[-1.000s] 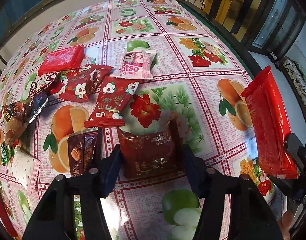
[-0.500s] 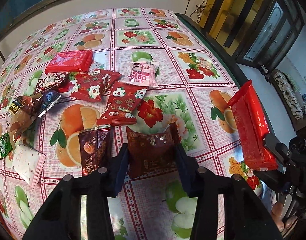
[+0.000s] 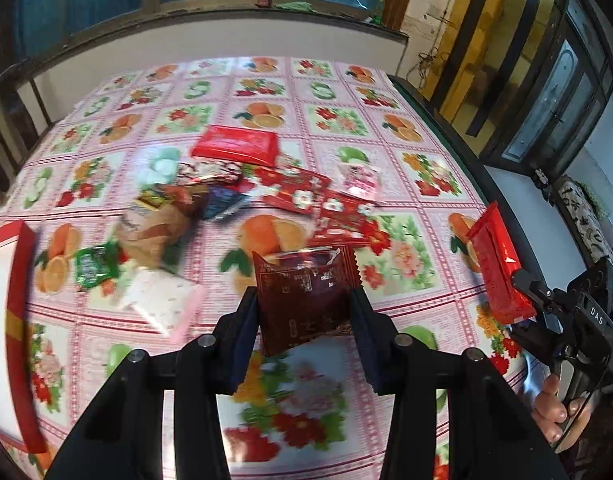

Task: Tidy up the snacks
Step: 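Carry both packs to the white box and release them inside, then grasp the brown chocolate bar with the right tool while the left tool grasps the white pastry bag, then lift the white pastry bag with the left tool, then carry both snacks to the white box and open both tools inside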

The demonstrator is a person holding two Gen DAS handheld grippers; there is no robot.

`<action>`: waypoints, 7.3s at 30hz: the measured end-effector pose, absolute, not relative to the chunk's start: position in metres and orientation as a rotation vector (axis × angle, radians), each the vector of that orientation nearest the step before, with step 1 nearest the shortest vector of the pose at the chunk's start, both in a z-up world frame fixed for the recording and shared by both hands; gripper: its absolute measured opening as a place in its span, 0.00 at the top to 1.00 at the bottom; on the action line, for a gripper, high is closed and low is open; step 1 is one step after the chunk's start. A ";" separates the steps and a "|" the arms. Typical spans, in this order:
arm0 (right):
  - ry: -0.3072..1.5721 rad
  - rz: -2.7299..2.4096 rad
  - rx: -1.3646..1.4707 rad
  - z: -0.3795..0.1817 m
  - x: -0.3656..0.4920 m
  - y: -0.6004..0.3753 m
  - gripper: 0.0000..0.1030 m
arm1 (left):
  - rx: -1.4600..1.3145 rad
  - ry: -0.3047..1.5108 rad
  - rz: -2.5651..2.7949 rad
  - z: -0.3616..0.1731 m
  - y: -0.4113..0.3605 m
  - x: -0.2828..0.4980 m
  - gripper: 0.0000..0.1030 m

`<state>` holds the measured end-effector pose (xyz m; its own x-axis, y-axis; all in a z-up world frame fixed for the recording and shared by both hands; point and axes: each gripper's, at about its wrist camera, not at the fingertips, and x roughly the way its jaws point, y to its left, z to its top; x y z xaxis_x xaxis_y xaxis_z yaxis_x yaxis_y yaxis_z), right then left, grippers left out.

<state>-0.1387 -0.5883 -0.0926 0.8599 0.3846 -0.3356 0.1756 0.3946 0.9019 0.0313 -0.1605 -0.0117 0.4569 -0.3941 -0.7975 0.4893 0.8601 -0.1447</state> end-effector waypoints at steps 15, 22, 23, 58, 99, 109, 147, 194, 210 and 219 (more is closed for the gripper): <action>0.715 0.527 1.073 -0.080 -0.020 -0.328 0.48 | -0.021 0.876 -0.085 -0.018 0.119 0.045 0.57; 0.841 0.715 0.955 -0.068 0.054 -0.148 0.48 | -0.059 0.900 0.025 -0.038 0.176 0.038 0.57; 0.855 0.721 0.939 -0.068 0.060 -0.130 0.48 | -0.056 0.902 0.035 -0.039 0.181 0.036 0.57; 0.977 -0.132 0.303 -0.080 0.051 -0.297 0.50 | 0.059 0.970 -0.280 -0.022 -0.031 -0.004 0.22; 0.793 -0.031 0.648 -0.074 0.032 -0.373 0.71 | -0.025 1.085 -0.105 -0.086 -0.197 0.061 0.55; 0.820 -0.001 0.678 -0.080 0.034 -0.373 0.71 | -0.033 1.093 -0.220 -0.085 -0.170 0.056 0.65; 0.852 0.113 0.687 -0.084 0.042 -0.357 0.71 | -0.064 1.008 -0.283 -0.087 -0.114 0.025 0.70; 0.790 0.241 0.650 -0.069 0.038 -0.337 0.71 | -0.022 0.830 -0.454 -0.047 -0.126 -0.003 0.88; 0.707 0.624 0.592 -0.035 0.072 -0.141 0.70 | -0.199 0.701 -0.182 -0.010 0.074 0.002 0.88; 0.774 0.756 0.530 -0.054 0.092 -0.018 0.70 | -0.274 0.738 -0.035 -0.032 0.163 0.021 0.88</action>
<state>0.0918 -0.0184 -0.0536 0.4822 0.7674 -0.4226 -0.4041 0.6229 0.6698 0.0213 0.1627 -0.0324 0.7411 -0.1275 -0.6591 -0.0646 0.9637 -0.2591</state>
